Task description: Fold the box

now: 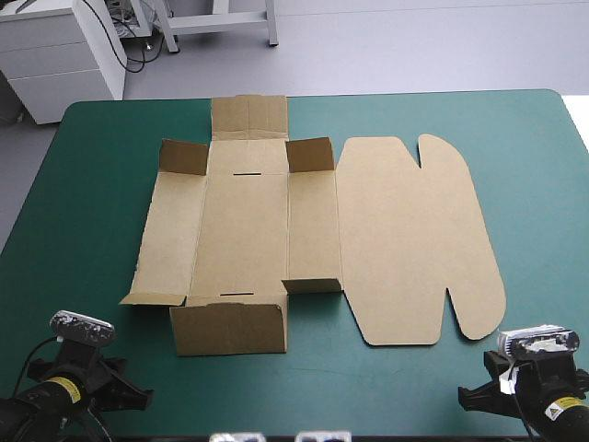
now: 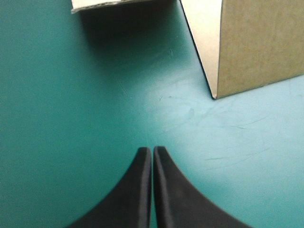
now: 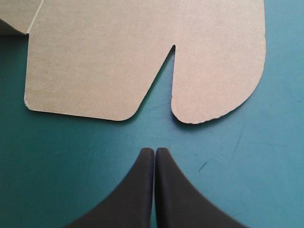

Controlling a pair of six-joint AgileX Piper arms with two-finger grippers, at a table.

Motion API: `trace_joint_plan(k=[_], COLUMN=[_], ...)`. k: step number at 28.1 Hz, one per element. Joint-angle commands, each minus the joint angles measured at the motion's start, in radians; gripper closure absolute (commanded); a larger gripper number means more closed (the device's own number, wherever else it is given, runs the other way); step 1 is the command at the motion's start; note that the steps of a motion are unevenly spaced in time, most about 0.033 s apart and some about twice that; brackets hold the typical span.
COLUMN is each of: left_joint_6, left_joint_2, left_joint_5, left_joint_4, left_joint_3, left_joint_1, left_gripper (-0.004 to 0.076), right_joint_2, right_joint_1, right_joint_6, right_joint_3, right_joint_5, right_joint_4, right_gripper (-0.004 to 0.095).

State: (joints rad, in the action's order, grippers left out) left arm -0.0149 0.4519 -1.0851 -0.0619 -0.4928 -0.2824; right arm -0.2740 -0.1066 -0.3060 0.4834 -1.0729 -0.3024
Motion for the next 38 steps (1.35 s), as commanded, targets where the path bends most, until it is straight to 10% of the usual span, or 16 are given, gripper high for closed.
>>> trace_joint_plan(k=[1,18,38], left_joint_6=[-0.009,0.001,0.031], left_joint_2=[0.01,0.113,0.789], left_joint_5=[0.038,0.014,0.244], left_joint_4=[-0.005,-0.01,0.0], left_joint_3=[-0.025,-0.221,-0.776], left_joint_1=[-0.002,-0.002,0.181], left_gripper=[0.0731,0.0731,0.0731], right_joint_2=[-0.012,-0.012,-0.012], right_joint_1=[0.001,0.001,0.001], right_joint_6=[-0.007,-0.007,-0.007], right_joint_3=[0.026,0.026,0.026], right_joint_5=[0.047,0.047,0.041], right_joint_4=[-0.019,-0.019,-0.019], right_gripper=[0.0912,0.0912,0.0912])
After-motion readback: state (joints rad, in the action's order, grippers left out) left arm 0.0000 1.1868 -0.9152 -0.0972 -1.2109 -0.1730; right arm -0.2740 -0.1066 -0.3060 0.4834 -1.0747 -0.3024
